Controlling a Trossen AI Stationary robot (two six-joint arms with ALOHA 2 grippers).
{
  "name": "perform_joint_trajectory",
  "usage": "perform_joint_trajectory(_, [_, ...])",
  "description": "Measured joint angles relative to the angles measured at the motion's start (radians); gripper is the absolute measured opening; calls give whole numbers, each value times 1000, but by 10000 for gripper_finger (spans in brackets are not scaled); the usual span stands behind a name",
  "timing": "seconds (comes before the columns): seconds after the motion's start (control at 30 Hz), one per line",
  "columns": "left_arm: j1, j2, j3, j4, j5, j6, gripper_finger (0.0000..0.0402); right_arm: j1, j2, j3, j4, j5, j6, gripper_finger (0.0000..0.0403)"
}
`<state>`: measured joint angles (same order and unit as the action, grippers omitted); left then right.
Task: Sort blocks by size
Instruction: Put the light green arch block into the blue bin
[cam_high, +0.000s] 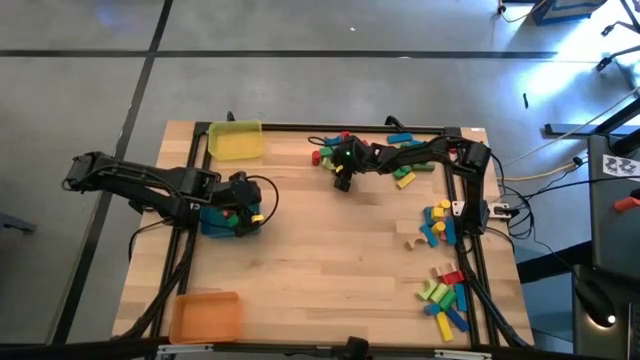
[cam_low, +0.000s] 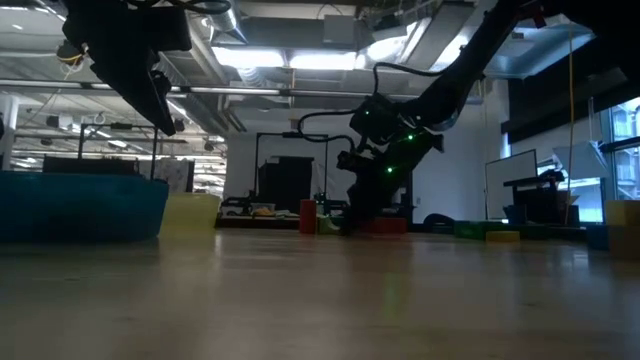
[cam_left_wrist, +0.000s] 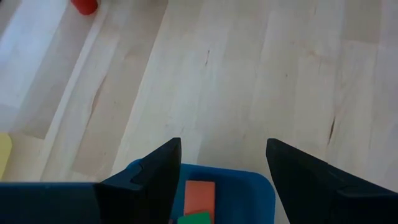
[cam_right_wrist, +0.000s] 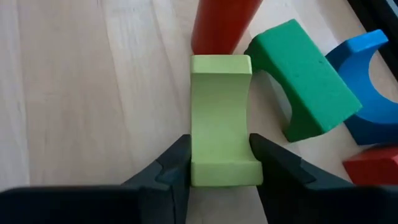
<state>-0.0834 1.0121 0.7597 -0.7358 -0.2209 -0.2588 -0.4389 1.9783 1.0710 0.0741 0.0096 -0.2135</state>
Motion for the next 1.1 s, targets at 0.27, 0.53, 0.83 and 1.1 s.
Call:
perform_joint_trajectory(0.27, [0, 0, 0, 28, 0, 5, 221, 30, -16, 0, -51, 6, 45, 144])
perform_joint_trajectory(0.53, [0, 0, 0, 65, 0, 15, 221, 110, -109, -3, -163, 16, 56, 144])
perform_joint_trajectory(0.83, [0, 18, -39, 319, 0, 92, 221, 262, -164, -3, -202, 24, 123, 145])
perform_joint_trajectory(1.1, [0, 91, -128, 595, 0, 202, 221, 382, -167, -3, -123, 56, 161, 145])
